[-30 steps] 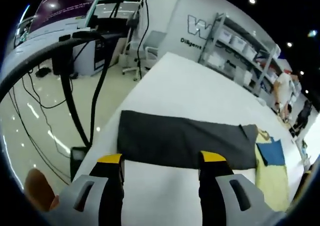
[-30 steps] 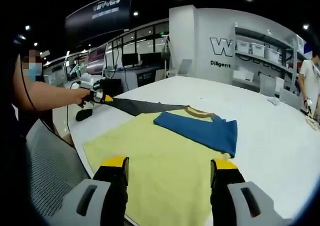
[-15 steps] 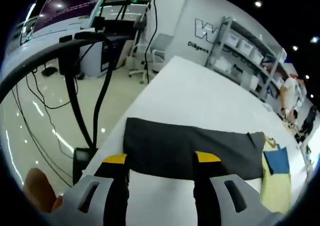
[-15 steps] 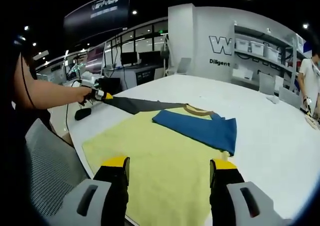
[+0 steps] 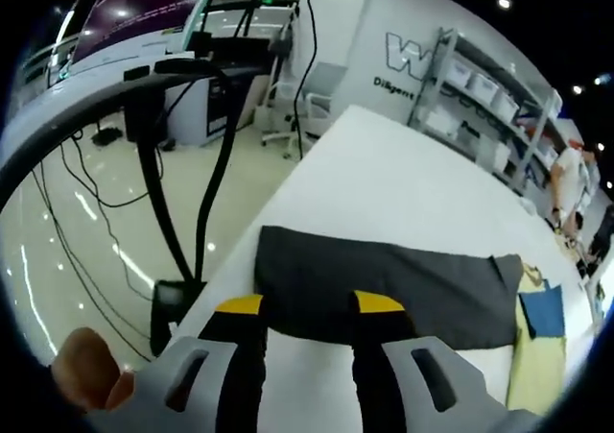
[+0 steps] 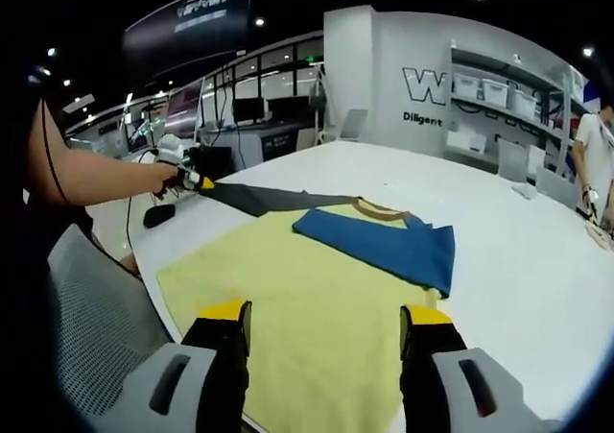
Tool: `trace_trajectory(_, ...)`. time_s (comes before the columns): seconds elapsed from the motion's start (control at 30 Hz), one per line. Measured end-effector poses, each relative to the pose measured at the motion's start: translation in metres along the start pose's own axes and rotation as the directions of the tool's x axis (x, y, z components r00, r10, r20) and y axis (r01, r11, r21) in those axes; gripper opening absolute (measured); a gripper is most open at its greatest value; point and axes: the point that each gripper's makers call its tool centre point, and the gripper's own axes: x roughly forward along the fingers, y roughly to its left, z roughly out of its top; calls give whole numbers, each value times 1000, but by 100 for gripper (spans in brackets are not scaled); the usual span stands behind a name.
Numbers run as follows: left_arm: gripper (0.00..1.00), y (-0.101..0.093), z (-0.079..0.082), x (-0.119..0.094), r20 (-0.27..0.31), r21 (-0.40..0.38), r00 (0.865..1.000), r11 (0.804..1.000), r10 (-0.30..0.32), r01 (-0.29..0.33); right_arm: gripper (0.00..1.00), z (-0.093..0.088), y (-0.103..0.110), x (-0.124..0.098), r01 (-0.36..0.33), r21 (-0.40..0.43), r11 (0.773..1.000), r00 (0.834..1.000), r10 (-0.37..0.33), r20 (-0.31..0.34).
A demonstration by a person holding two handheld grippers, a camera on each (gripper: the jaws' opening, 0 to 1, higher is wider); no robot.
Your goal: Fold the garment on the visible template until the final outline fits inside the template.
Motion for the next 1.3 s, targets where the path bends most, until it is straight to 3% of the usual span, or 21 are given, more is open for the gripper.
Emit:
trace_trajectory(0.27,18,17,6,18,0,-8,1000,1000,22,-22,61,0,0,0,-1,-2,1000,1000,1,-3)
trace_trajectory(0.33,15,27,7,20,3,-17,998,998,60,-60,61,0,0,0,-1,-2,1000,1000,1,-4)
trace_trajectory(0.63,9,31,9,31,6,-16,998,998,56,-56,60,-1,1,0,-3,-4,1000,1000,3,-10)
trace_trajectory(0.73,1,31,5,29,4,-8,998,998,64,-64,59,-1,1,0,-3,-2,1000,1000,3,-10)
trace_trajectory(1.03,0,30,3,29,8,14,998,998,68,-69,59,-1,1,0,-4,-2,1000,1000,4,-10)
trace_trajectory(1.3,0,8,9,7,52,77,998,996,48,-52,59,0,2,0,-4,-6,1000,1000,4,-5)
